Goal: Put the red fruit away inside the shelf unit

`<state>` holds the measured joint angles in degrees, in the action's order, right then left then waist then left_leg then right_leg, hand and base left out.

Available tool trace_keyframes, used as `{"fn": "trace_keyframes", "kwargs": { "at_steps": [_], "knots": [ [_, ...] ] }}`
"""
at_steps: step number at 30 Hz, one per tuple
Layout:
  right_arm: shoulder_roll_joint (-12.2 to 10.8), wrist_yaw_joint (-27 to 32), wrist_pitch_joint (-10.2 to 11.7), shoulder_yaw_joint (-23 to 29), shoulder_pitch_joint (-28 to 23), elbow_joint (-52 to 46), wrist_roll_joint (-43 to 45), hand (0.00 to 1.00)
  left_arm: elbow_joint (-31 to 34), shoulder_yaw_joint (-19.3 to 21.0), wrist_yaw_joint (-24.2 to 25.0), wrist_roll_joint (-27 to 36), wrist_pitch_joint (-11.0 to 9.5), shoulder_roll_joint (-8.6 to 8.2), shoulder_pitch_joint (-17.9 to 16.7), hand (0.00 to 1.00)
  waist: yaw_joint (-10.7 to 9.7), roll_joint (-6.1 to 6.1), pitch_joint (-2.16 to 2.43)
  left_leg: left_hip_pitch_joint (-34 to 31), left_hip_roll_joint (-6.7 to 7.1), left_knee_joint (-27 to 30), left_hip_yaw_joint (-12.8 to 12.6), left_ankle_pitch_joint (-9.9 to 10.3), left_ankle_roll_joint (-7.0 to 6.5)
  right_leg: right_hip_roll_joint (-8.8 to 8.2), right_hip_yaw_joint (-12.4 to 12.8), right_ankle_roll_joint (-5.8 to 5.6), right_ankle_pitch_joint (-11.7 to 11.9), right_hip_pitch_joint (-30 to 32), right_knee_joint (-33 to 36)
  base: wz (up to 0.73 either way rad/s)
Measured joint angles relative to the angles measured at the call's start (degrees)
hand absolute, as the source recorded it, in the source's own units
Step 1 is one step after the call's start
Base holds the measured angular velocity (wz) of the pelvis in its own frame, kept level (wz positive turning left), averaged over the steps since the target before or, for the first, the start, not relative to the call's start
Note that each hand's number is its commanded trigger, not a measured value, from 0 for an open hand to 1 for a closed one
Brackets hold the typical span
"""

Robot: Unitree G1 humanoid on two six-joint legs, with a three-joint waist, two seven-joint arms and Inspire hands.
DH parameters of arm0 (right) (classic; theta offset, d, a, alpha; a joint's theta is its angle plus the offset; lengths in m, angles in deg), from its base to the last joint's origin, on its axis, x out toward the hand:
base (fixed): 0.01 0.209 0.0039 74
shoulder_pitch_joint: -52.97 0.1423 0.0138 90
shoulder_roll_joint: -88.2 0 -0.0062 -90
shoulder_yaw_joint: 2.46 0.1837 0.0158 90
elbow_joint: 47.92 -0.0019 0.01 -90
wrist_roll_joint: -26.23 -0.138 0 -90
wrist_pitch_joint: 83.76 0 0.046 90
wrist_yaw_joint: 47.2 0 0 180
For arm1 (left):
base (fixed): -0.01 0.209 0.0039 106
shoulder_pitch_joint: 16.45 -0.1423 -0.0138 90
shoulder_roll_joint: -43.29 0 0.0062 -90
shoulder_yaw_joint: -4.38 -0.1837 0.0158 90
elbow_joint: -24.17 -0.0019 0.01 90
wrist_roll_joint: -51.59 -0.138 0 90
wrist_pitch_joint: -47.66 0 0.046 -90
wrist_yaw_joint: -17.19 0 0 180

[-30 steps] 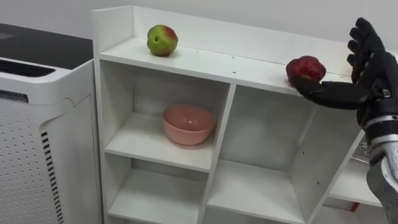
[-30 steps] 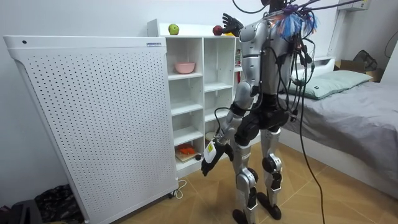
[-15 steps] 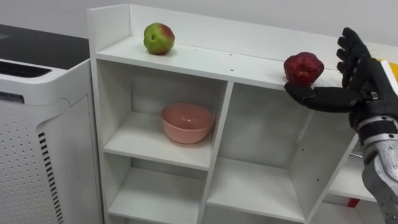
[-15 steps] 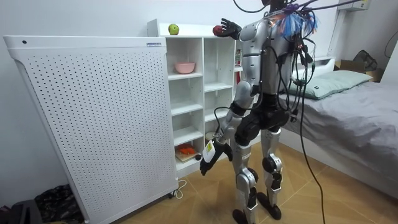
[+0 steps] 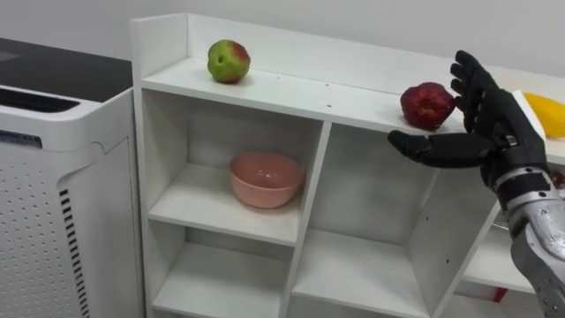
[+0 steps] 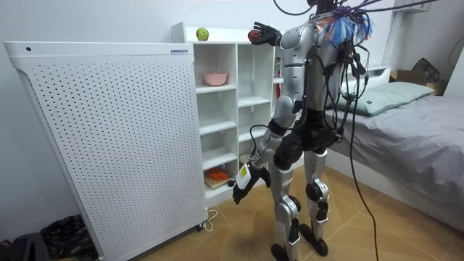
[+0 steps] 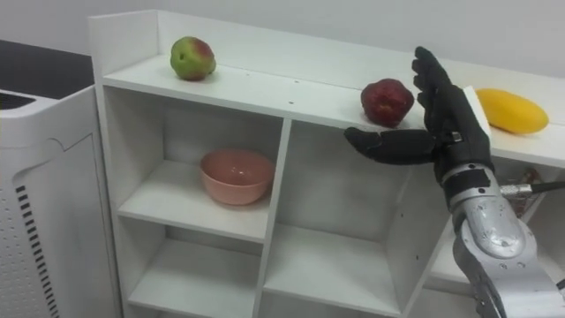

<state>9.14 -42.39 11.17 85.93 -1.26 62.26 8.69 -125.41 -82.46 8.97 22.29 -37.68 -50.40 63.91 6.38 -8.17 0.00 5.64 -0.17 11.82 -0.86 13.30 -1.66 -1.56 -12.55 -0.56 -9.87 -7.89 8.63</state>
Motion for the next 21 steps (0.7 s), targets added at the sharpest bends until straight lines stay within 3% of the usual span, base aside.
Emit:
{"fn": "trace_keyframes", "kwargs": {
  "at_steps": [21],
  "knots": [
    [0.39,0.02,0.4,-0.05,1.51,-0.06,0.25,1.0,-0.06,-0.09,0.0,0.39,0.0,0.02,0.19,0.0,0.14,0.07,-0.4,-0.03,0.0,-0.18,0.26,0.01,0.01,0.04,0.1,0.0,0.0,0.02,0.0,0.0]
  ]
}}
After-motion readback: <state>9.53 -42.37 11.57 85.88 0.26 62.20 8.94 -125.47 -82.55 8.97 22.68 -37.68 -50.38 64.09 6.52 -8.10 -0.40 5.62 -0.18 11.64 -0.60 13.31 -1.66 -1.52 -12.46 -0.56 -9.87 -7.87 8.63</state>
